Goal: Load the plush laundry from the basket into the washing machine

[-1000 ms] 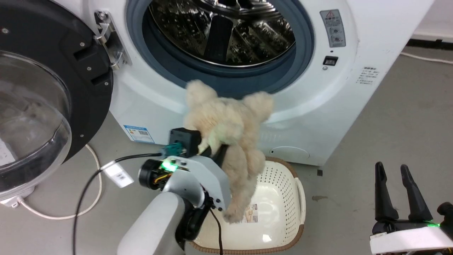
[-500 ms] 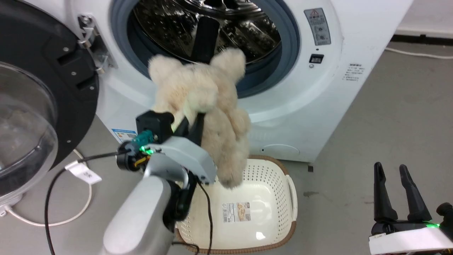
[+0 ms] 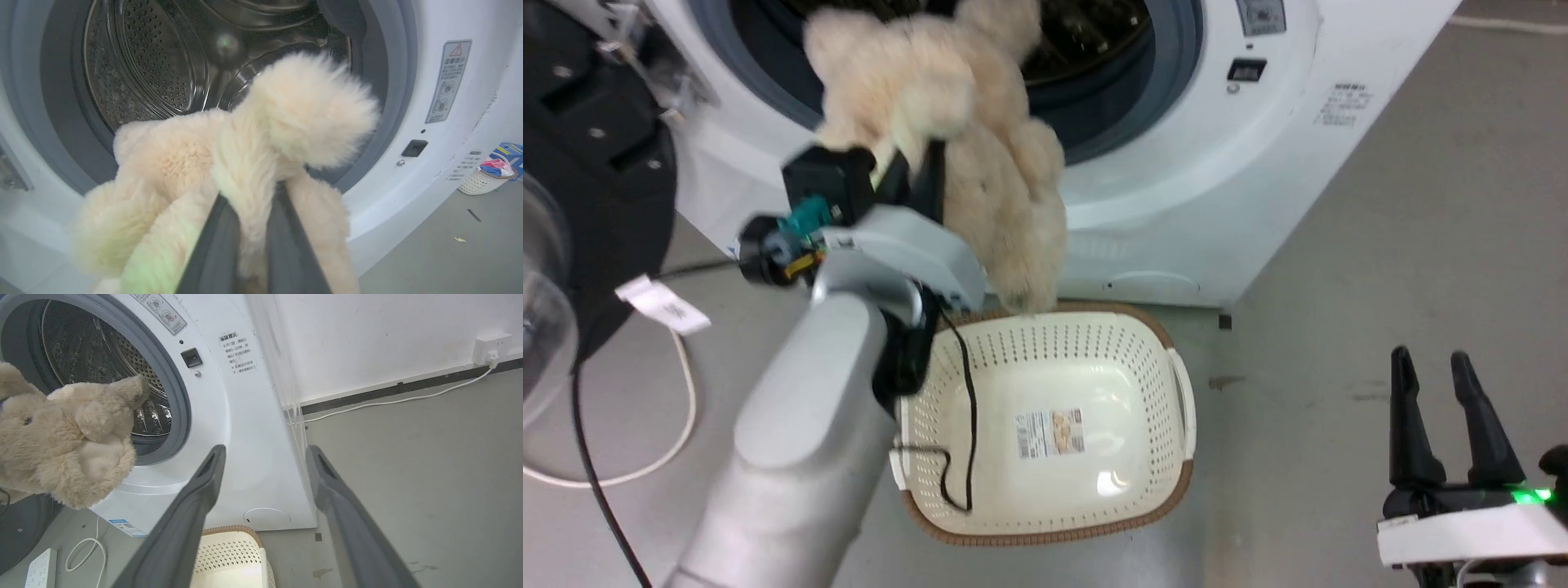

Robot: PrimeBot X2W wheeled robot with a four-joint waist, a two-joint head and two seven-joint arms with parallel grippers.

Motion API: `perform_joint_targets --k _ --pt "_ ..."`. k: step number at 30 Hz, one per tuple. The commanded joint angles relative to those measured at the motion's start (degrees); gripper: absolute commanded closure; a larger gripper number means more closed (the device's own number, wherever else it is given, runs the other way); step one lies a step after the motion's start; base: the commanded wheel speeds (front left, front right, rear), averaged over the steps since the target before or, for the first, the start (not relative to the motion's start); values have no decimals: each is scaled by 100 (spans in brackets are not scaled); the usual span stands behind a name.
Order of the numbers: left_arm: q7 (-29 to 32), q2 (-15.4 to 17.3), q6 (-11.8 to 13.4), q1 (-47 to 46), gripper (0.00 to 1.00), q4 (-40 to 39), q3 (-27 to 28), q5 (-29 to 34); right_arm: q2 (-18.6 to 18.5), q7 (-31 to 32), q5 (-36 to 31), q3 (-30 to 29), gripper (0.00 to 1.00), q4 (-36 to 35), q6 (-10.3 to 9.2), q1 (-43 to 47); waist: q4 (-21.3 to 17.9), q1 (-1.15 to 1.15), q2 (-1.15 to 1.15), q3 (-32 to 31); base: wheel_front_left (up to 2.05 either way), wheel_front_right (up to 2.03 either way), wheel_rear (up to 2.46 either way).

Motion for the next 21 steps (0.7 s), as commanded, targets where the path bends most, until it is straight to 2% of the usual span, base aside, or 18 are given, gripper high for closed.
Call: perform_joint_targets --k 1,10,21 --pt "-88 34 -22 -176 100 11 31 41 -10 2 -24 6 0 -32 5 -88 -82 -1 0 157 0 0 0" --pt "-432 154 -104 -1080 100 648 183 119 -10 -40 -13 48 0 -86 5 -352 -311 -1 0 727 0 0 0" --pt "-559 278 -156 -2002 100 1207 289 166 -10 -94 21 59 0 -79 5 -490 -508 -1 0 1223 0 0 0"
